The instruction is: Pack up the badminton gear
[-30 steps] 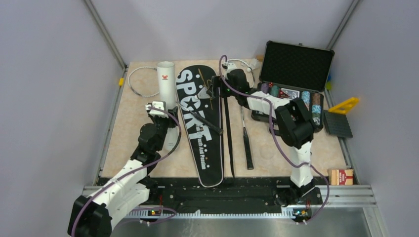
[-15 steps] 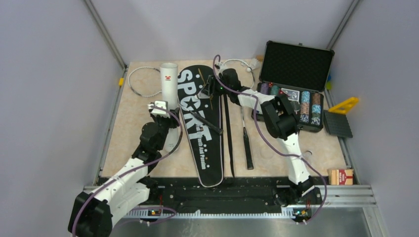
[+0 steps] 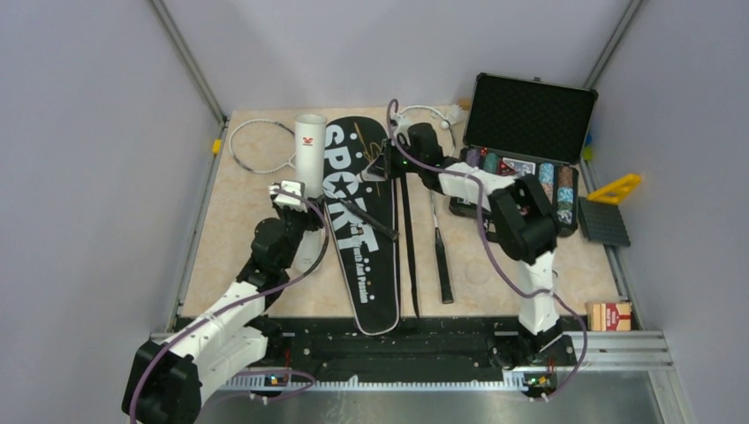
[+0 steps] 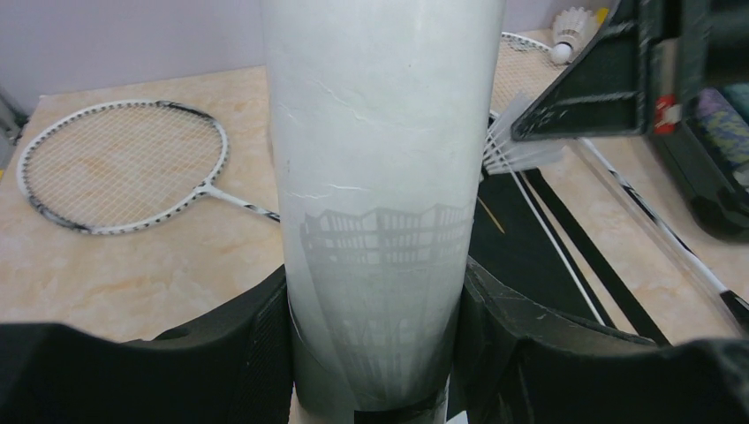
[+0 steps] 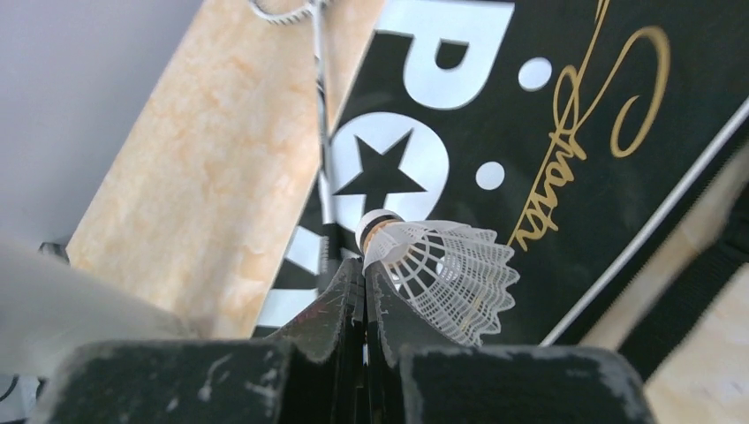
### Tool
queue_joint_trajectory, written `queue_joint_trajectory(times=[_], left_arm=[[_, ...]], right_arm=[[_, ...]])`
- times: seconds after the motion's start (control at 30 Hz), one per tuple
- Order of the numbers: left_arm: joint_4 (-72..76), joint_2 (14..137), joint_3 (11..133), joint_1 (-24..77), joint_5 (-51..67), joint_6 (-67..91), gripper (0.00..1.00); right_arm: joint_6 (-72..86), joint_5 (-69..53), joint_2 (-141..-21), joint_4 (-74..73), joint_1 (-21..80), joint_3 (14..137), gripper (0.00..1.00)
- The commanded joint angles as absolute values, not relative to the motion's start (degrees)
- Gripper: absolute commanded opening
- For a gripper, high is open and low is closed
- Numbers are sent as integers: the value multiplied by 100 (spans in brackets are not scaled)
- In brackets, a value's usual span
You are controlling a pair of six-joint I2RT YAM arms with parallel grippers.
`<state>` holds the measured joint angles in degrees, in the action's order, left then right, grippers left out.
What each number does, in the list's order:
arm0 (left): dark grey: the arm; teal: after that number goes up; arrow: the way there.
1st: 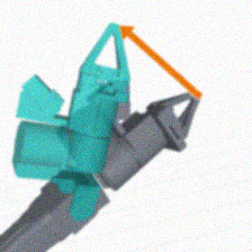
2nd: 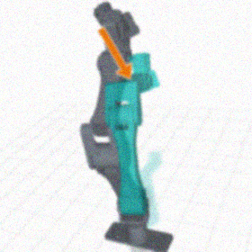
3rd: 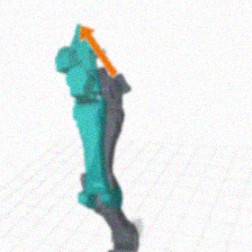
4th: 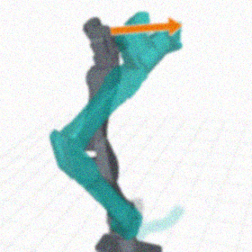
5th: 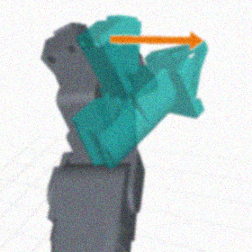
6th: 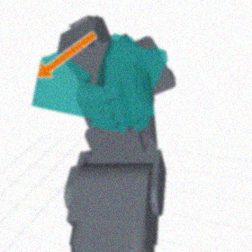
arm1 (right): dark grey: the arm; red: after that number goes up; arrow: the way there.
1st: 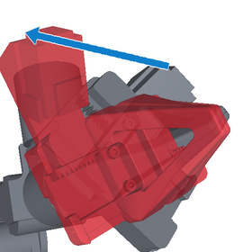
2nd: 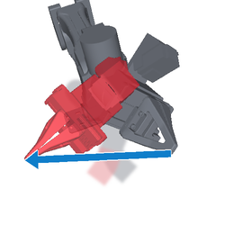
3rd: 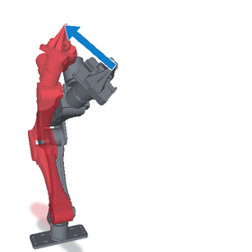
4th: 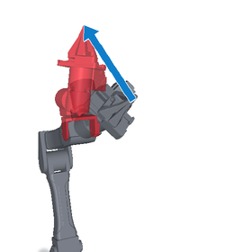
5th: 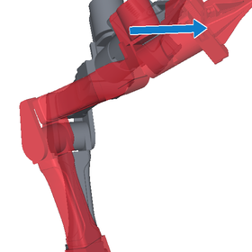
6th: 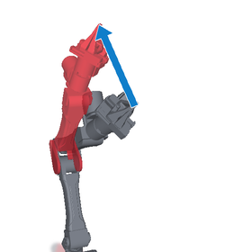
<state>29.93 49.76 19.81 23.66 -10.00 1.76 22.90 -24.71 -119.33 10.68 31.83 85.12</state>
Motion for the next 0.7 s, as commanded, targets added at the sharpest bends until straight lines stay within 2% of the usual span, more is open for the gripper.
queue_joint_trajectory(times=[0.0, 0.13, 0.4, 0.47, 0.57, 0.67], left_arm=[[3434, 4882, 2237, 2360, -161, 54, 21], [3353, 4976, 2268, 2372, 977, -255, 21], [3080, 5004, 2257, 2372, 3298, -786, 22], [2996, 5026, 2264, 2373, 3826, -932, 22], [2720, 5093, 2329, 2379, 4430, -1211, 22], [2388, 5204, 2486, 2377, 4594, -1381, 22]], right_arm=[[1619, -2095, -10154, 1118, 3234, 7723, 0], [1386, -1677, -8780, 1014, 3234, 6768, 0], [1256, 352, -5700, 941, 3234, 4827, 0], [1270, 183, -5094, 860, 3234, 4510, 1], [1270, -728, -4332, 952, 3234, 4179, 1], [1214, -1435, -3854, 837, 3234, 4150, 1]])
